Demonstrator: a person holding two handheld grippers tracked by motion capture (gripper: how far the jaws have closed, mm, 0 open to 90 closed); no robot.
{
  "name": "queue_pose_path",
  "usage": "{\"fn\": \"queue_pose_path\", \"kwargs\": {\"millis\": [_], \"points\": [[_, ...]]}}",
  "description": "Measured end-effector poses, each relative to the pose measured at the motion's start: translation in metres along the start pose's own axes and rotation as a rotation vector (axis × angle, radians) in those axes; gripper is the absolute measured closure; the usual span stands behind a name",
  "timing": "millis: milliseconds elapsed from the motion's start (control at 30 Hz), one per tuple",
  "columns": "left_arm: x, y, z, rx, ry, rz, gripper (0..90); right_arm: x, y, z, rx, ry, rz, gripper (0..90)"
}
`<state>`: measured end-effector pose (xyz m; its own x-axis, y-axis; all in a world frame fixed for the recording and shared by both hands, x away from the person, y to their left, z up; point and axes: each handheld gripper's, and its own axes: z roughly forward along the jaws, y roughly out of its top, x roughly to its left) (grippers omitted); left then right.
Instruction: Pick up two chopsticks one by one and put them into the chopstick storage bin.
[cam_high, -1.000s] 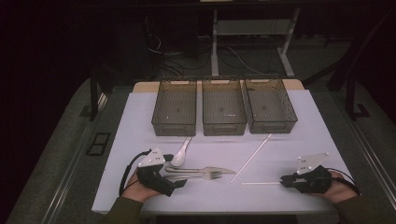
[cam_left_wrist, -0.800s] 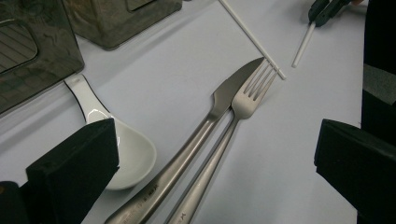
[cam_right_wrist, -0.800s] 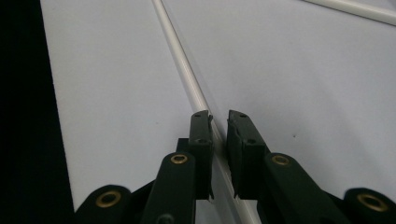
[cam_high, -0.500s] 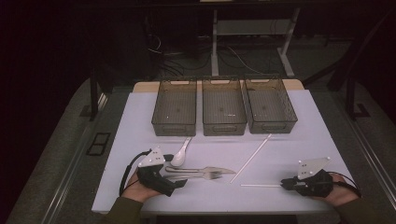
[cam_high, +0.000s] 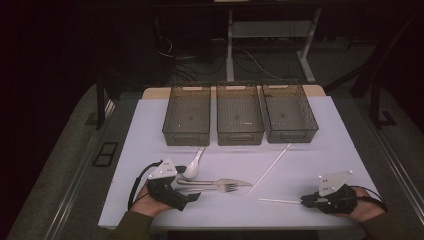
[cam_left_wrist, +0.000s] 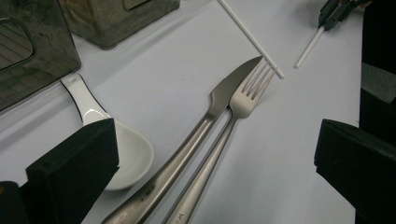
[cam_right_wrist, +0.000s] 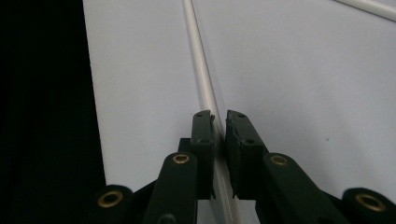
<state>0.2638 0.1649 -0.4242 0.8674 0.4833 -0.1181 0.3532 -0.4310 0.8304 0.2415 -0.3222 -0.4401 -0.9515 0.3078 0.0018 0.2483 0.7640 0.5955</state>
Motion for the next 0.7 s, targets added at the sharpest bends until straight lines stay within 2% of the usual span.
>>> {"fn": "queue_pose_path", "kwargs": {"millis": [67,100,167,233,267,300,333,400,467,533,700], "points": [[0.0,0.0,0.0,0.0,-0.001,-0.001,0.0,-0.003,-0.001,0.0,0.002,0.006,-0.016,82.1],[0.0,0.0,0.0,-0.001,-0.002,-0.001,0.0,-0.002,-0.001,0.0,-0.006,0.019,0.003,82.4],[0.0,0.0,0.0,0.0,-0.001,0.002,0.0,-0.004,-0.001,0.0,-0.004,0.021,-0.017,83.0],[0.0,0.0,0.0,0.003,-0.001,0.003,0.0,-0.005,-0.001,0.0,-0.014,0.039,-0.014,84.3],[0.0,0.001,0.0,0.004,-0.001,0.003,0.0,-0.006,-0.002,0.0,-0.025,0.061,0.003,84.4],[0.0,0.0,0.0,0.002,-0.001,0.003,0.0,-0.005,-0.002,0.0,-0.034,0.064,0.014,84.4],[-0.001,0.0,0.001,-0.001,-0.001,-0.002,0.0,-0.008,-0.002,0.0,-0.03,0.048,-0.013,84.5],[-0.001,0.001,0.001,0.0,-0.002,0.001,0.0,-0.009,-0.002,0.001,-0.035,0.039,-0.004,84.8],[-0.001,0.001,0.001,-0.003,-0.001,0.001,0.0,-0.01,-0.001,0.002,-0.059,0.033,0.033,84.8],[0.0,0.0,0.0,-0.003,0.001,0.0,0.0,-0.013,0.0,-0.001,-0.101,0.05,0.069,84.8],[0.0,0.001,0.001,0.0,-0.002,0.002,0.0,-0.015,0.001,-0.006,-0.139,0.037,0.096,84.8]]}}
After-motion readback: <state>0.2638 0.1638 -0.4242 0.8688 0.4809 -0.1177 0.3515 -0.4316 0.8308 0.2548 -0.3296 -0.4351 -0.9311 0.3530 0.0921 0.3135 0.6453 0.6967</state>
